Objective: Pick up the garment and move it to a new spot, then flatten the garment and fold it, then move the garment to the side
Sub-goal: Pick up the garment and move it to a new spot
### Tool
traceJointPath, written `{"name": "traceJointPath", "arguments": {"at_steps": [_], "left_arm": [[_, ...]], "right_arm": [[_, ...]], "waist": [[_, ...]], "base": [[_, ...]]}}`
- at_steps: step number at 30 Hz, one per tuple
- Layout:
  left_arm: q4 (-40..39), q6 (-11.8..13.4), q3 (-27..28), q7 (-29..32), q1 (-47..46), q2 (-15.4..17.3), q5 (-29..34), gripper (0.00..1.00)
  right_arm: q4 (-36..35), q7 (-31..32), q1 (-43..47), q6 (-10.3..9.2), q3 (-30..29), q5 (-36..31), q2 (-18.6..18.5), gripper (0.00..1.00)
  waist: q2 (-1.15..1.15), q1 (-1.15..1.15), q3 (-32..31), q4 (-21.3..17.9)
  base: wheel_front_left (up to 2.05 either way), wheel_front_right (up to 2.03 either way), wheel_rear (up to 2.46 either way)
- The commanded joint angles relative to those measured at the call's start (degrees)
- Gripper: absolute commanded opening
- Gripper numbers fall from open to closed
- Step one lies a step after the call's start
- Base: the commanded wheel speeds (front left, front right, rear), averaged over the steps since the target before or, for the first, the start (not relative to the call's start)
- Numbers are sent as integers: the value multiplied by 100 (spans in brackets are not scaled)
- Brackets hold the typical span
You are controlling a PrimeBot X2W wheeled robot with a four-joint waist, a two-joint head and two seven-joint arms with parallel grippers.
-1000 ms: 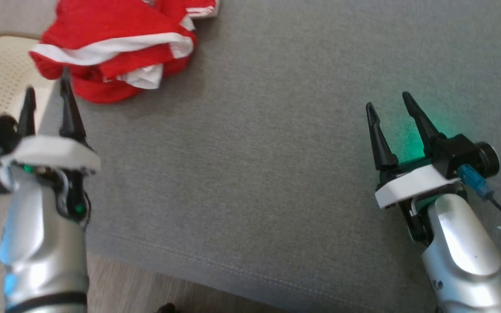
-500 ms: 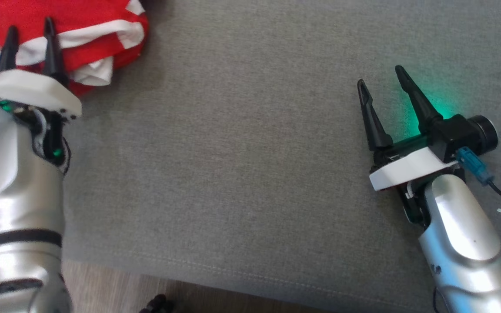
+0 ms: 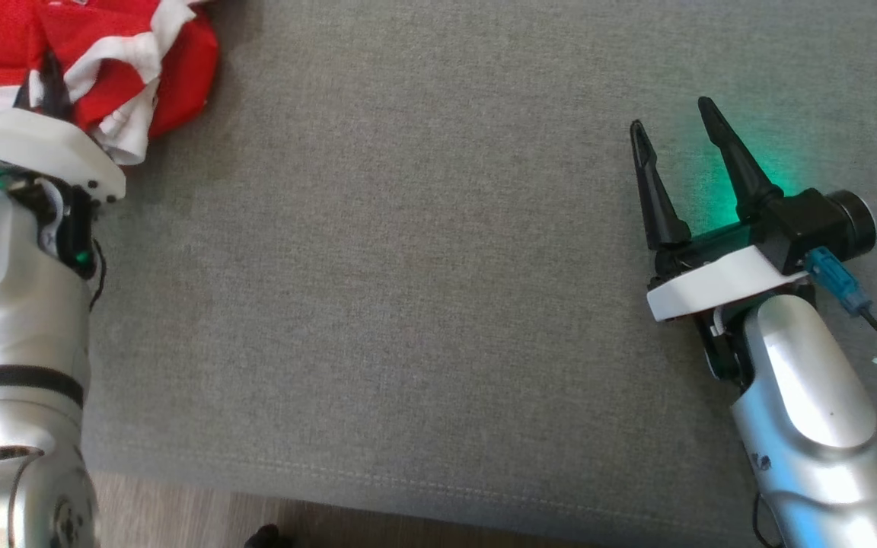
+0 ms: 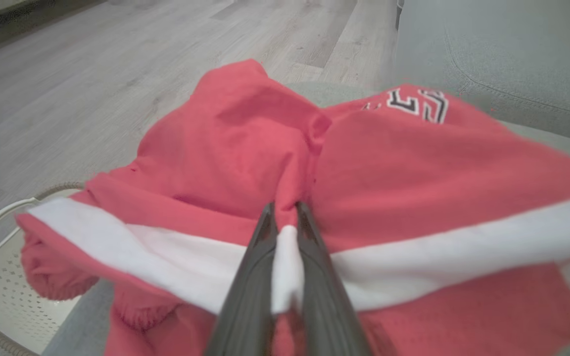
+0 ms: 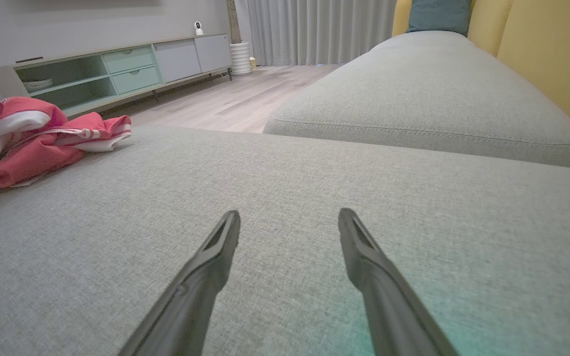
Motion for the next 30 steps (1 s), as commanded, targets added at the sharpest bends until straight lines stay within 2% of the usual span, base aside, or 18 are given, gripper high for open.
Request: {"name": "traceJointPath", "arguments": {"at_steps": [1, 8, 13, 22, 30], "left_arm": [[-148, 18, 27, -22, -143, 381, 33, 0], [-1100, 60, -139, -33, -281, 434, 227, 0], [-1761, 49, -295, -34, -318, 315, 319, 0], [-2652, 21, -808, -34, -295, -151, 354, 0], [-2954, 11, -1336, -34, -20, -616, 148, 0]], "right_arm": [[-94, -18, 40, -5, 86, 11, 75, 100], [-79, -18, 118, -5, 68, 74, 193, 100], [-92, -18, 190, -5, 62, 141, 275, 100], [-143, -18, 284, -5, 120, 314, 339, 100], [-240, -18, 345, -5, 272, 575, 346, 100]], "waist": [[0, -1, -54, -28], [0, -1, -357, -217], [0, -1, -570, -486], [0, -1, -891, -1157], [0, -1, -1017, -1742]], "base": [[0, 0, 0], [0, 0, 0], [0, 0, 0], [0, 0, 0], [0, 0, 0]]}}
